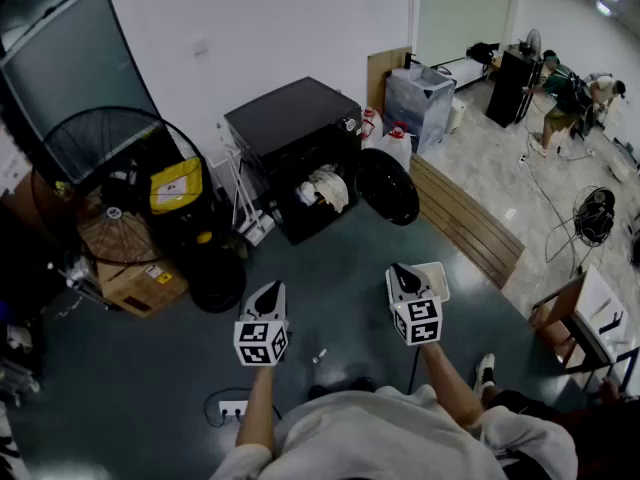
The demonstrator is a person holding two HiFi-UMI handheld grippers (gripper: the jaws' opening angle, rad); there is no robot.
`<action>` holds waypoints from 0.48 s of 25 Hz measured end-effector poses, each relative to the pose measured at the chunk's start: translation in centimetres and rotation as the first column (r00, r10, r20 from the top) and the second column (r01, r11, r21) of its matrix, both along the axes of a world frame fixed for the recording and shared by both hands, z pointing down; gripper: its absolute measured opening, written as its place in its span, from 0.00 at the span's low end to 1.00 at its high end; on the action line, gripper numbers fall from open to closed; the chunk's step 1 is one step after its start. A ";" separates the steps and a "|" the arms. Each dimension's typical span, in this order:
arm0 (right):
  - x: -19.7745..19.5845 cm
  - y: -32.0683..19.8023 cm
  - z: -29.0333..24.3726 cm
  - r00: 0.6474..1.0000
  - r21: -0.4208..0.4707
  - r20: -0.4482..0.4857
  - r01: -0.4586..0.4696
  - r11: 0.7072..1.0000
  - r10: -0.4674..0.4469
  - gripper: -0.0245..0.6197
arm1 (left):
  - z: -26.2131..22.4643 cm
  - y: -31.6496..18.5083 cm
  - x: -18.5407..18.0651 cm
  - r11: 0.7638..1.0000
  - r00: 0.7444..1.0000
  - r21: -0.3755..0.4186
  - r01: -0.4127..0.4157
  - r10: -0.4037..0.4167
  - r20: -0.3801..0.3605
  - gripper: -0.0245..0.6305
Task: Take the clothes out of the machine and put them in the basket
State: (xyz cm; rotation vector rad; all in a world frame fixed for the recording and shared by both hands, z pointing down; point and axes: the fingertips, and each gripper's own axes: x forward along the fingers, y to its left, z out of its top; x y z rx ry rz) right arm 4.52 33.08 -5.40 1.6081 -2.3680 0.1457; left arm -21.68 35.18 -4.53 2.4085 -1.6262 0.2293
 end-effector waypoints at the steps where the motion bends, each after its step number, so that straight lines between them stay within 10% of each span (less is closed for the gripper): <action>1: 0.1 0.0 0.0 1.000 0.000 -0.001 0.002 1.000 -0.002 0.07 | -0.1 0.0 0.1 1.000 1.000 0.001 0.002 -0.002 0.001 0.07; 12: 2.6 0.4 0.4 1.000 -0.002 0.020 0.014 1.000 -0.014 0.07 | -0.4 0.0 2.6 1.000 1.000 0.010 0.024 -0.024 0.007 0.07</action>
